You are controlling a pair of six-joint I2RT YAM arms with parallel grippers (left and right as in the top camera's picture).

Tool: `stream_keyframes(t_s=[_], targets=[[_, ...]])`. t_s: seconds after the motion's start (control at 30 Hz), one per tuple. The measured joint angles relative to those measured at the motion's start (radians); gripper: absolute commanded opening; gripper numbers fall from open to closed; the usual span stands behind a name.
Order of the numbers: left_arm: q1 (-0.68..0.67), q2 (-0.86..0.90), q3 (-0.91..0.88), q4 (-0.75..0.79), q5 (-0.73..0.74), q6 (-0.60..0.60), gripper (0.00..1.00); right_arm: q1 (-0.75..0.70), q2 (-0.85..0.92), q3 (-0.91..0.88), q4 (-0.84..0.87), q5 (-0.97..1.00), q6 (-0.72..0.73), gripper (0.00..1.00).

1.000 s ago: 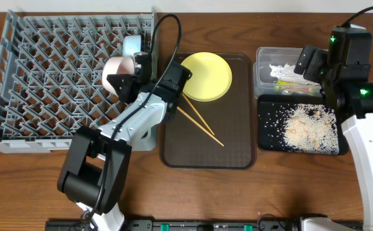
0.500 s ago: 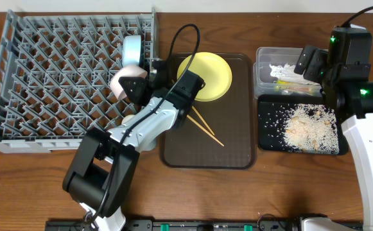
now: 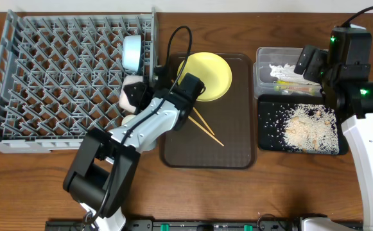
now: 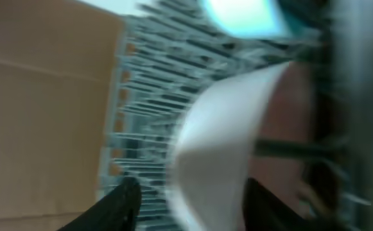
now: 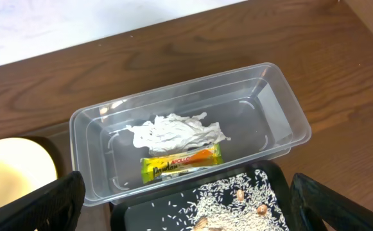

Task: Sort waste into correct bins and load items into the dishwasher
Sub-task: 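Lower the pink-white bowl into the rack and open the left gripper, then move the left gripper over the yellow plate's left edge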

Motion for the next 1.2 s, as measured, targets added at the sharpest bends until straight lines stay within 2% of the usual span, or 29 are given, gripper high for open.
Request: stream_keyframes(t_s=[0.27,0.43,0.7,0.93,1.1,1.2], targets=[[-0.005,-0.065,0.000,0.000,0.167,-0.027,0.64,0.000,0.000,0.000,0.000,0.000,0.000,0.99],[-0.008,-0.130,0.017,0.006,0.299,-0.043,0.73,0.000,0.000,0.000,0.000,0.000,0.000,0.99],[-0.011,-0.307,0.079,0.133,0.597,-0.067,0.71,0.000,0.000,0.000,0.000,0.000,0.000,0.99],[-0.011,-0.255,0.387,0.101,0.767,-0.111,0.70,0.000,0.000,0.000,0.000,0.000,0.000,0.99],[-0.012,-0.060,0.681,-0.089,0.811,-0.150,0.70,0.000,0.000,0.000,0.000,0.000,0.000,0.99],[-0.011,0.080,0.783,-0.154,0.824,-0.176,0.70,0.000,0.000,0.000,0.000,0.000,0.000,0.99]])
